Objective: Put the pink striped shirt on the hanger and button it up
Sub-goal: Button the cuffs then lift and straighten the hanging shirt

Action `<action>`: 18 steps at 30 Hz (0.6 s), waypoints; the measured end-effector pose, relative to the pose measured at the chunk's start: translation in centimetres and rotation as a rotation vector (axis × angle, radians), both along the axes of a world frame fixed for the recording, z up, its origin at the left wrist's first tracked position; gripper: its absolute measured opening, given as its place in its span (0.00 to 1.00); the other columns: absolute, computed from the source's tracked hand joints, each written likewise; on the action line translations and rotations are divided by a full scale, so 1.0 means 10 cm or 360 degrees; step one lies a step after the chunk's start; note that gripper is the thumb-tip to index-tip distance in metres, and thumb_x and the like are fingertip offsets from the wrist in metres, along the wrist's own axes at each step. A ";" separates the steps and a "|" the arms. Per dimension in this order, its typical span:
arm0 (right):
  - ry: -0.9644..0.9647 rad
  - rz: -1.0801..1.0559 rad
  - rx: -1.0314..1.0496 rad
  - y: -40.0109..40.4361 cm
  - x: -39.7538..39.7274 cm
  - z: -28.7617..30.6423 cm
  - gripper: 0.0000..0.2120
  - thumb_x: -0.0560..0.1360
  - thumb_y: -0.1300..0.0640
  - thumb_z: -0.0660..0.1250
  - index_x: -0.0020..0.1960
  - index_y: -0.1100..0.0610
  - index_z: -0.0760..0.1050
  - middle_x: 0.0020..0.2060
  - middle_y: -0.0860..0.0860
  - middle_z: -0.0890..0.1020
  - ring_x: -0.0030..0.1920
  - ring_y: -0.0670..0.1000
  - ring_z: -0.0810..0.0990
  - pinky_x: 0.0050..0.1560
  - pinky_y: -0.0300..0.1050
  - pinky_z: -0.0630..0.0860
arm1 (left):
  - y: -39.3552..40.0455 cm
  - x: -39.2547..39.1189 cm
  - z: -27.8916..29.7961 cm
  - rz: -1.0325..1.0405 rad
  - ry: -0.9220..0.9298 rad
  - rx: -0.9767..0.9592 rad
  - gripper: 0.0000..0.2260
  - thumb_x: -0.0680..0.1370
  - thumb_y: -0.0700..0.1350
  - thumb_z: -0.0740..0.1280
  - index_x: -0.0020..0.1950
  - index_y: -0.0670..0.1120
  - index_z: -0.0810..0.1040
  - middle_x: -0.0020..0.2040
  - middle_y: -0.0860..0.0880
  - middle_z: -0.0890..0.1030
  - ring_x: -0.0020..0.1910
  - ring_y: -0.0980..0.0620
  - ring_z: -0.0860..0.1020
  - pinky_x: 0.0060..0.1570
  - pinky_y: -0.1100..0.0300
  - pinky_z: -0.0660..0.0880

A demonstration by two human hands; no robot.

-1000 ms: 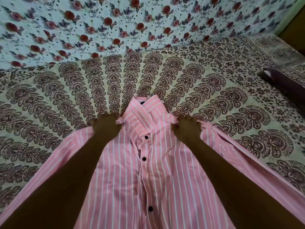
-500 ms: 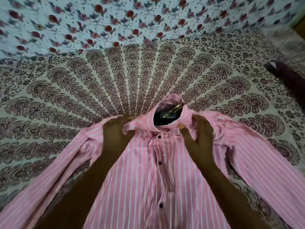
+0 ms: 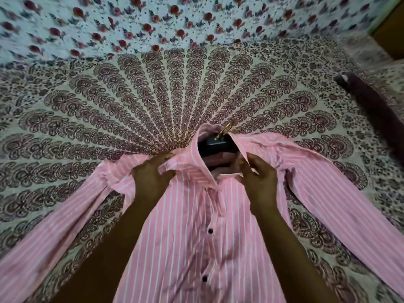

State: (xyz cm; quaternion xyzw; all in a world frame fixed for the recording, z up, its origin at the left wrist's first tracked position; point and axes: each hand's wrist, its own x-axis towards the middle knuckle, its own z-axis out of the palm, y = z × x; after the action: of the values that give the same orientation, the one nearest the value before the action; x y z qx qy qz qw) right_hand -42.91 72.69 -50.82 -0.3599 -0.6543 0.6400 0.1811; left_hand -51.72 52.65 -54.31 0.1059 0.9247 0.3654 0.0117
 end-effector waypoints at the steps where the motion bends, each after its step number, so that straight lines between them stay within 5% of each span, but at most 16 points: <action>1: -0.0020 0.0053 -0.0114 0.04 0.03 -0.01 0.10 0.75 0.66 0.65 0.45 0.51 0.77 0.38 0.47 0.80 0.39 0.46 0.76 0.50 0.50 0.76 | -0.01 0.00 -0.01 -0.0006 -0.0025 0.0016 0.20 0.62 0.50 0.68 0.54 0.51 0.80 0.49 0.46 0.84 0.49 0.46 0.82 0.51 0.47 0.75; 7: 0.0155 -0.0033 -0.0363 0.16 0.04 0.04 0.10 0.78 0.65 0.57 0.47 0.56 0.76 0.36 0.44 0.79 0.36 0.38 0.75 0.43 0.32 0.71 | -0.06 -0.01 0.00 -0.0111 -0.0117 0.0024 0.22 0.62 0.50 0.67 0.55 0.47 0.80 0.51 0.46 0.84 0.51 0.46 0.81 0.54 0.50 0.74; 10: 0.0206 0.0190 -0.0044 0.21 0.02 0.05 0.11 0.78 0.65 0.58 0.58 0.57 0.74 0.39 0.48 0.78 0.36 0.41 0.71 0.37 0.32 0.68 | -0.10 -0.03 0.01 -0.0173 -0.0183 0.0091 0.22 0.63 0.49 0.68 0.56 0.46 0.80 0.51 0.48 0.83 0.52 0.49 0.80 0.55 0.53 0.73; 14: 0.0212 0.0571 0.0543 0.32 0.03 0.07 0.16 0.77 0.63 0.60 0.61 0.50 0.74 0.23 0.39 0.70 0.25 0.40 0.61 0.28 0.30 0.59 | -0.16 -0.05 0.02 -0.0208 -0.0255 0.0153 0.21 0.63 0.48 0.68 0.55 0.47 0.80 0.48 0.50 0.83 0.50 0.49 0.80 0.54 0.53 0.73; 18: 0.0163 0.0772 0.0963 0.43 0.07 0.10 0.19 0.73 0.58 0.59 0.63 0.46 0.73 0.36 0.44 0.71 0.32 0.41 0.70 0.35 0.29 0.64 | -0.20 -0.07 -0.02 -0.0215 -0.0305 0.0183 0.20 0.63 0.49 0.69 0.55 0.48 0.80 0.48 0.50 0.83 0.50 0.48 0.80 0.55 0.50 0.74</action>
State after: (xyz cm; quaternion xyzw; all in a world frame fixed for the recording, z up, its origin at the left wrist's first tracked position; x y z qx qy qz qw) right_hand -42.25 76.97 -49.82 -0.0927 -0.8697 0.4595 0.1548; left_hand -52.41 50.63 -54.51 0.1332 0.8877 0.4246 0.1184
